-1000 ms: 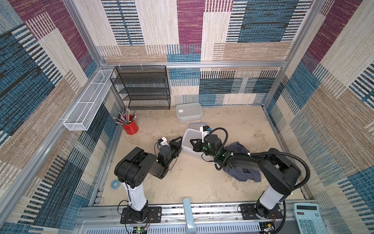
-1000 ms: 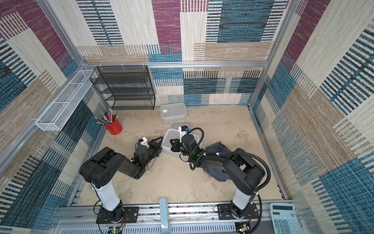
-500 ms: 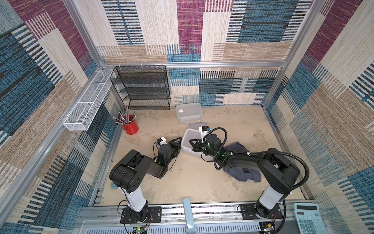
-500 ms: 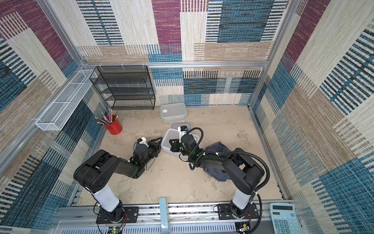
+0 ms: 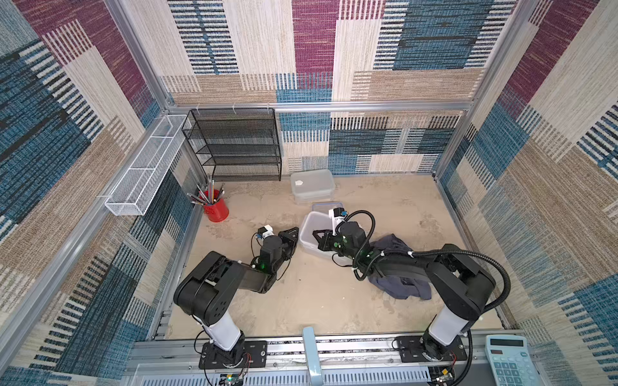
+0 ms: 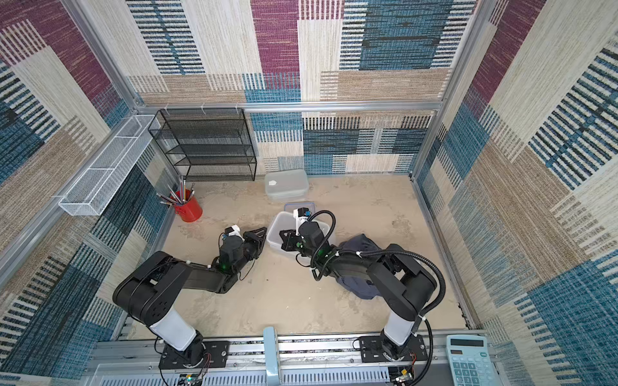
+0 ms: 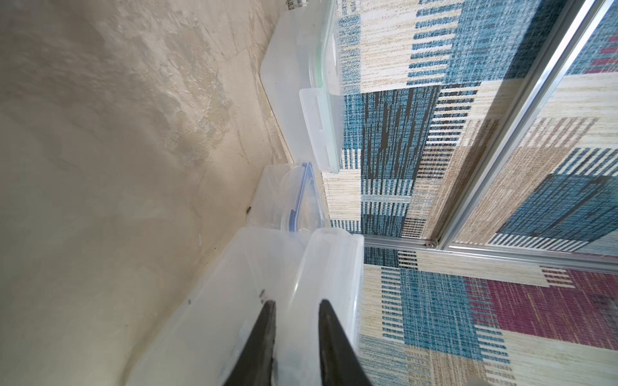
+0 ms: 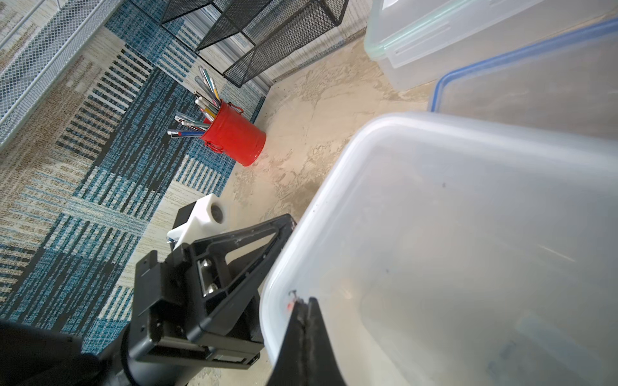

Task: Wipe the insides of the lunch boxes
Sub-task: Open the fastener of the lunch box.

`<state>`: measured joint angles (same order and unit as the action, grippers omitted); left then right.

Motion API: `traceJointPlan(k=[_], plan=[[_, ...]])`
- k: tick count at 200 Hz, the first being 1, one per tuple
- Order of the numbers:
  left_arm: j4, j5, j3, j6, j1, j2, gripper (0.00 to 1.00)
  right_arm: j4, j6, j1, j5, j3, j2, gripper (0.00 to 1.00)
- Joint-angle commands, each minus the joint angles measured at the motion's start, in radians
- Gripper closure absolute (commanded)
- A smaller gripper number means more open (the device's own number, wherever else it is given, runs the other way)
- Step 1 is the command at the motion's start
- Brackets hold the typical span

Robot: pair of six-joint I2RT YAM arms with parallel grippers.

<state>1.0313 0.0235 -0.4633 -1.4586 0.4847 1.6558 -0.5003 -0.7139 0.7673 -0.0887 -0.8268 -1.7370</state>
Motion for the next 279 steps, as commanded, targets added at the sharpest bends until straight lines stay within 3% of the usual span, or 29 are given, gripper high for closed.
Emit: traceJointPlan(k=[1, 79, 104, 135, 177, 231, 279], plan=[[0.054, -0.196, -0.008, 0.083, 0.015, -0.054, 0.77, 0.475, -0.047, 0.006, -0.047, 0.031, -0.062, 1.00], [-0.199, -0.168, -0.046, 0.236, 0.015, -0.181, 0.77, 0.493, -0.033, 0.006, -0.054, 0.004, -0.064, 1.00], [-0.243, -0.164, -0.063, 0.263, 0.015, -0.195, 0.69, 0.525, -0.009, 0.006, -0.050, -0.038, -0.056, 1.00], [-0.388, -0.157, -0.117, 0.324, 0.015, -0.240, 0.50, 0.591, 0.053, 0.004, -0.050, -0.143, -0.040, 1.00], [-0.588, -0.100, -0.172, 0.397, 0.011, -0.321, 0.31, 0.682, 0.146, -0.006, -0.081, -0.320, -0.029, 0.69], [-0.846, -0.076, -0.274, 0.498, 0.009, -0.407, 0.30, 0.748, 0.254, -0.093, -0.119, -0.430, 0.047, 0.35], [-1.137, -0.231, -0.399, 0.578, 0.010, -0.372, 0.27, 0.823, 0.421, -0.261, -0.105, -0.501, 0.026, 0.06]])
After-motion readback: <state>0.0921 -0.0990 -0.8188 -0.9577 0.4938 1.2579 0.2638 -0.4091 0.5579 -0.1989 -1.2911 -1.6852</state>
